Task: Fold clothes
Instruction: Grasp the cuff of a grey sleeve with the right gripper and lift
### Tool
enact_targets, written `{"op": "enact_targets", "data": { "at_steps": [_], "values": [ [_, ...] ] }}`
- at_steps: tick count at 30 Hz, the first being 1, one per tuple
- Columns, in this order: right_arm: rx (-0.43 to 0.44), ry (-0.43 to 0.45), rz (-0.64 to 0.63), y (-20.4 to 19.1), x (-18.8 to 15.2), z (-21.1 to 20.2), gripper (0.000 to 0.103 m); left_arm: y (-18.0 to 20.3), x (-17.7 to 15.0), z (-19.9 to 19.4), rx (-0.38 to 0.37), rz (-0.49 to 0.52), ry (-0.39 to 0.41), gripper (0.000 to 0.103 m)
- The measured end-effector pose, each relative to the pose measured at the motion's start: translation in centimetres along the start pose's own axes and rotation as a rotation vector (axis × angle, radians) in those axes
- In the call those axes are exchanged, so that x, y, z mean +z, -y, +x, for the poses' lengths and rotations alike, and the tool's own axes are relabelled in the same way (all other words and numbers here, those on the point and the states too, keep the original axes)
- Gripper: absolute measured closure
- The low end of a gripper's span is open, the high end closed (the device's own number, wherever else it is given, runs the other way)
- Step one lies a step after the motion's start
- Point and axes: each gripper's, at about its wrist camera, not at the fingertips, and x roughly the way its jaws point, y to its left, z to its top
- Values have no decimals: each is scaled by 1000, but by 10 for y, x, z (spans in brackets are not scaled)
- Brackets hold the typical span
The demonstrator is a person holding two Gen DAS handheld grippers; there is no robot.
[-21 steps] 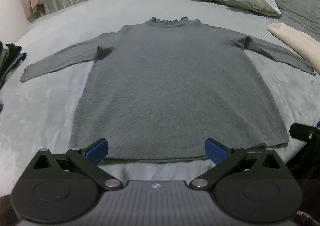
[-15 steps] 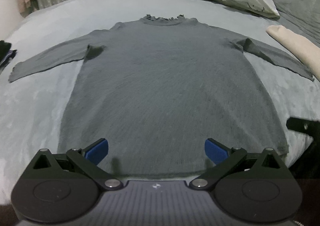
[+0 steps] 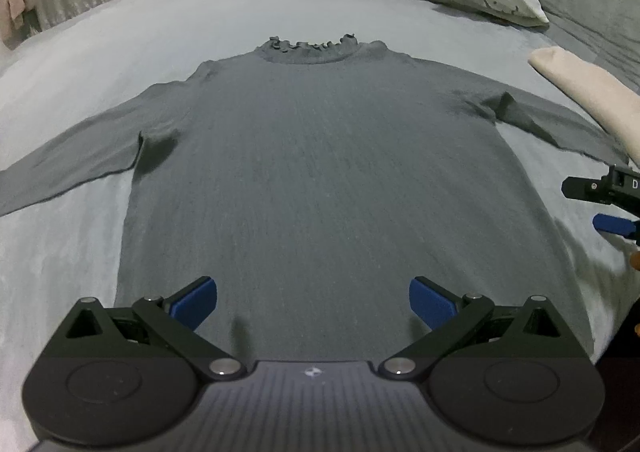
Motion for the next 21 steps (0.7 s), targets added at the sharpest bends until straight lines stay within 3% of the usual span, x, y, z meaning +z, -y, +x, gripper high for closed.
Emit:
{"op": "enact_targets", "data": {
  "at_steps": [5, 8, 14, 21],
  "values": [
    [-10, 38, 14, 6, 13, 9, 5, -12, 12, 20, -41, -36, 30, 1],
    [-13, 80, 38, 13, 22, 14, 8, -16, 18, 34, -26, -47, 33, 1],
    [25, 201, 195, 42, 32, 17, 24, -13, 33, 40, -57, -54, 100, 1],
    [60, 317, 404, 79, 43, 25, 48, -7, 37, 39, -30, -7, 145, 1]
  ]
}}
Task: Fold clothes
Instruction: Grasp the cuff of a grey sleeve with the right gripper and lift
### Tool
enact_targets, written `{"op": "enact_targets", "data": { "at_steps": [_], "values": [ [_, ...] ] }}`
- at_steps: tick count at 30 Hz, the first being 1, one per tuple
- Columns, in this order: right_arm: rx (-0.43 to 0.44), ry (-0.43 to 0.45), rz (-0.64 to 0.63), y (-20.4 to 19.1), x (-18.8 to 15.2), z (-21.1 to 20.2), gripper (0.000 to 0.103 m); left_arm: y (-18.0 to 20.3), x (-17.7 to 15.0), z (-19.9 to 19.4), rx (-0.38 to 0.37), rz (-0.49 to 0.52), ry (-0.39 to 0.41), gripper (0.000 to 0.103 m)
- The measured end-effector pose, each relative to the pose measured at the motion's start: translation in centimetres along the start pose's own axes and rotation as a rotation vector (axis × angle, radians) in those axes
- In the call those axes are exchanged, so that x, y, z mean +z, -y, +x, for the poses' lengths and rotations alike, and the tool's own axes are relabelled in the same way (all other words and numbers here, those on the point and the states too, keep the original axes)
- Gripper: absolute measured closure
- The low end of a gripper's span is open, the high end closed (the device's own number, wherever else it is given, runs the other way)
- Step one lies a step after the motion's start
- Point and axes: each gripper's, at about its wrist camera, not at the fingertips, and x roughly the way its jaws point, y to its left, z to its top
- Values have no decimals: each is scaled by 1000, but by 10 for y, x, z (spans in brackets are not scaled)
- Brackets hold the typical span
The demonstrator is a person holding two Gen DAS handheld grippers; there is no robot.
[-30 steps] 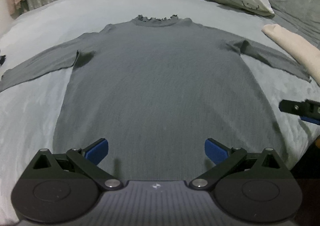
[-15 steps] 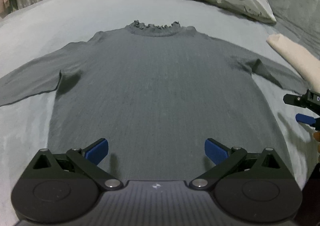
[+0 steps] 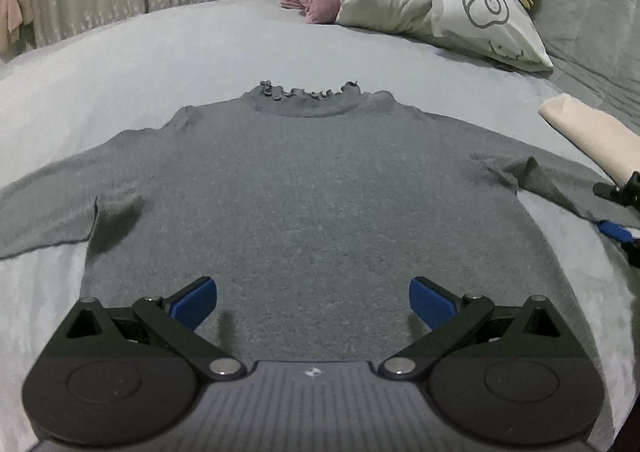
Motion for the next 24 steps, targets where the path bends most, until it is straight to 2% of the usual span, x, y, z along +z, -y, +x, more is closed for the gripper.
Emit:
{"op": "enact_targets", "data": {
  "at_steps": [3, 8, 11, 14, 15, 16, 19, 22, 24],
  "values": [
    [8, 49, 116, 11, 4, -1, 52, 0, 2, 2, 3, 2, -1, 1],
    [16, 115, 184, 18, 9, 6, 53, -7, 5, 10, 4, -15, -9, 1],
    [6, 167, 197, 16, 12, 14, 51, -15, 9, 15, -22, -42, -18, 1],
    [-37, 203, 132, 4, 19, 30, 55, -24, 13, 19, -51, -85, -23, 1],
    [-47, 204, 116, 1, 21, 33, 62, -28, 14, 20, -58, -102, -24, 1],
    [-55, 205, 101, -1, 23, 35, 77, -33, 16, 21, -71, -129, -26, 1],
    [-56, 199, 35, -15, 29, 42, 92, -45, 19, 25, -128, -194, -31, 1],
    [8, 207, -55, -40, 32, 43, 95, -58, 21, 30, -203, -269, -46, 1],
    [80, 211, -184, -69, 29, 40, 95, -64, 21, 33, -245, -311, -52, 1]
  ]
}}
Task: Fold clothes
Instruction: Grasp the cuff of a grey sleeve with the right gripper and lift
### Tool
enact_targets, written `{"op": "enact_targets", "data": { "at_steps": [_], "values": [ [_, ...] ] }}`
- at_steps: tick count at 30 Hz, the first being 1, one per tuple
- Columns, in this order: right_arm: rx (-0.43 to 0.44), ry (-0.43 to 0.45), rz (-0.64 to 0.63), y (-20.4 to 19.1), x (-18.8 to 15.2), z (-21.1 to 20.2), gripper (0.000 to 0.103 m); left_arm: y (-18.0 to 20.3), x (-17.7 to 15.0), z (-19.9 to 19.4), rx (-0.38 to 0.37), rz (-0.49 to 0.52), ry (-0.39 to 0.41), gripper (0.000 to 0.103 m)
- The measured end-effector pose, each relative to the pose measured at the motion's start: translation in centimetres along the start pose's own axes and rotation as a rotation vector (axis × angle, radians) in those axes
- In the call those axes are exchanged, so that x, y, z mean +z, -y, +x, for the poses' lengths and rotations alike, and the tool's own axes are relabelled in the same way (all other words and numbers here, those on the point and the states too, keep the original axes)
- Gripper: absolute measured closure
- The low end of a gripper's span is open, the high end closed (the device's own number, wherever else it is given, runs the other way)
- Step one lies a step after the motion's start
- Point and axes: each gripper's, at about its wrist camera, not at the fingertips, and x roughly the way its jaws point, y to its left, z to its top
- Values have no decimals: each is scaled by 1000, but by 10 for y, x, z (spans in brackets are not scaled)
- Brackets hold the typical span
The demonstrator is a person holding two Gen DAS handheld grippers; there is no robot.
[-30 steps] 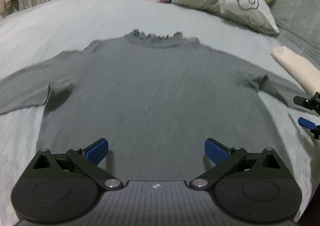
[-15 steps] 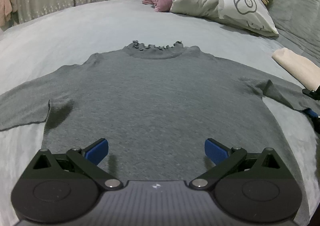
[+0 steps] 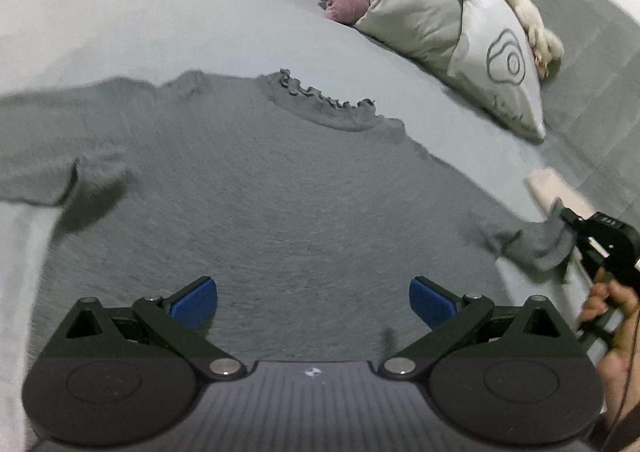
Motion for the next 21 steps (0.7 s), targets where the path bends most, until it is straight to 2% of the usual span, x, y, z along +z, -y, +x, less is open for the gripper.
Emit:
{"op": "enact_targets", "data": {
  "at_steps": [1, 5, 8, 9, 10, 11, 12, 13, 15, 16, 17, 18, 21],
  "values": [
    [7, 1, -10, -3, -1, -1, 95, -1, 1, 0, -7, -6, 0, 1],
    [137, -2, -183, -45, -8, -6, 95, -3, 3, -4, -37, -11, -11, 1],
    [232, -21, -326, -77, -22, -13, 95, -9, 7, -11, -116, -37, -10, 1],
    [288, -39, -431, -97, -34, -17, 95, -11, 7, -13, -140, -49, -11, 1],
    [312, -45, -504, -109, -43, -20, 95, -14, 7, -14, -174, -71, -14, 1],
    [318, -46, -523, -113, -47, -22, 95, -18, 7, -15, -201, -94, -18, 1],
    [364, -58, -643, -129, -64, -28, 95, -22, 7, -15, -221, -121, -21, 1],
    [375, -61, -674, -133, -69, -28, 95, -26, 7, -16, -241, -147, -25, 1],
    [446, -77, -889, -152, -103, -41, 95, -32, 6, -16, -274, -189, -29, 2],
    [463, -83, -938, -157, -111, -44, 95, -38, 6, -17, -307, -225, -35, 2],
    [498, -96, -1041, -163, -127, -50, 95, -41, 6, -17, -328, -246, -41, 3],
    [553, -119, -1203, -166, -152, -60, 96, -44, 5, -17, -350, -269, -47, 3],
    [615, -204, -1366, -169, -179, -70, 95, -48, 5, -16, -375, -306, -67, 3]
  ]
}}
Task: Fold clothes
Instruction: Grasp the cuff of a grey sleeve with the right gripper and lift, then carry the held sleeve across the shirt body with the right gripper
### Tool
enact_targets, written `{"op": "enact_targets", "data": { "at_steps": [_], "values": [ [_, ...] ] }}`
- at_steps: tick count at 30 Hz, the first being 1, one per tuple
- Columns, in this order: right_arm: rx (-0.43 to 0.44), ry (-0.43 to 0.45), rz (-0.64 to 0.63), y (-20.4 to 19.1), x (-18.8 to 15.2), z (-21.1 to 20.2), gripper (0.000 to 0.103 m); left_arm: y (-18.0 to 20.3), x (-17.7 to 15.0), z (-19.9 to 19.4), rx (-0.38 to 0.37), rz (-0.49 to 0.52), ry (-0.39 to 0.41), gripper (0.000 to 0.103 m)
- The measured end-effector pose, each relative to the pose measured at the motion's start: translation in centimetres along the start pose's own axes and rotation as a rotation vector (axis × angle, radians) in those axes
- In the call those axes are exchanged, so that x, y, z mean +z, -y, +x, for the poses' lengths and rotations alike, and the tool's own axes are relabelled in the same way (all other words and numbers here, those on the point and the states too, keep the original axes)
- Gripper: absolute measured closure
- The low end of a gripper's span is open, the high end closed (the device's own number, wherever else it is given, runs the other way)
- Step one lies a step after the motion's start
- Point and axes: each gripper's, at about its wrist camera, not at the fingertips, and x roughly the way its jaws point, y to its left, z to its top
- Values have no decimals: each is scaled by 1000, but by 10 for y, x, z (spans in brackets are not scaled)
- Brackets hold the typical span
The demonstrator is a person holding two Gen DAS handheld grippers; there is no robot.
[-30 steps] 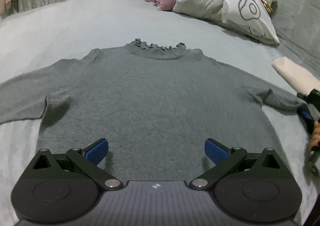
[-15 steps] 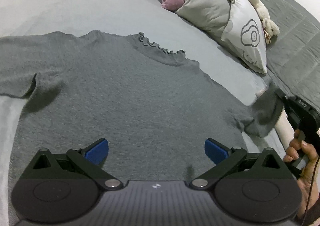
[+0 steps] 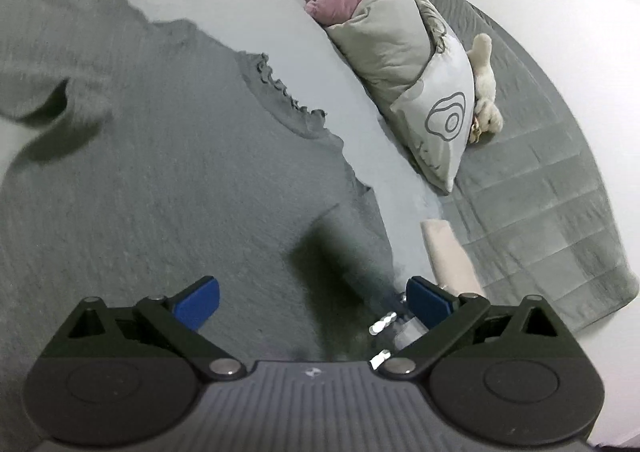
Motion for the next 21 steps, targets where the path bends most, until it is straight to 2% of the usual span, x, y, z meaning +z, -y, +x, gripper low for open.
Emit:
{"op": "enact_targets", "data": {
  "at_steps": [2, 4, 5, 7, 10, 13, 17, 19, 21],
  "values": [
    [44, -36, -28, -8, -3, 2, 91, -2, 0, 1, -1, -23, -2, 3],
    [58, -59, -47, -10, -5, 3, 81, -3, 0, 3, -4, -40, -1, 3],
    [78, -71, -45, -8, -3, 3, 78, -3, 0, 3, -6, -46, -2, 3],
    [82, -61, -42, -6, -1, 0, 67, -3, 0, 5, -17, -60, -7, 3],
    [82, -41, -86, -8, 2, -3, 59, -1, -1, 7, -34, -57, -13, 3],
    [150, -62, -115, -14, 2, -3, 54, 1, -3, 9, -57, -40, -19, 4],
    [257, -135, 48, 7, 11, 3, 41, 3, -6, 13, -44, -16, -34, 5],
    [336, -169, 198, 30, 16, 7, 29, 3, -7, 15, -25, -7, -40, 5],
    [364, -197, 278, 40, 17, 9, 21, 2, -8, 17, -8, -5, -43, 6]
  ]
}}
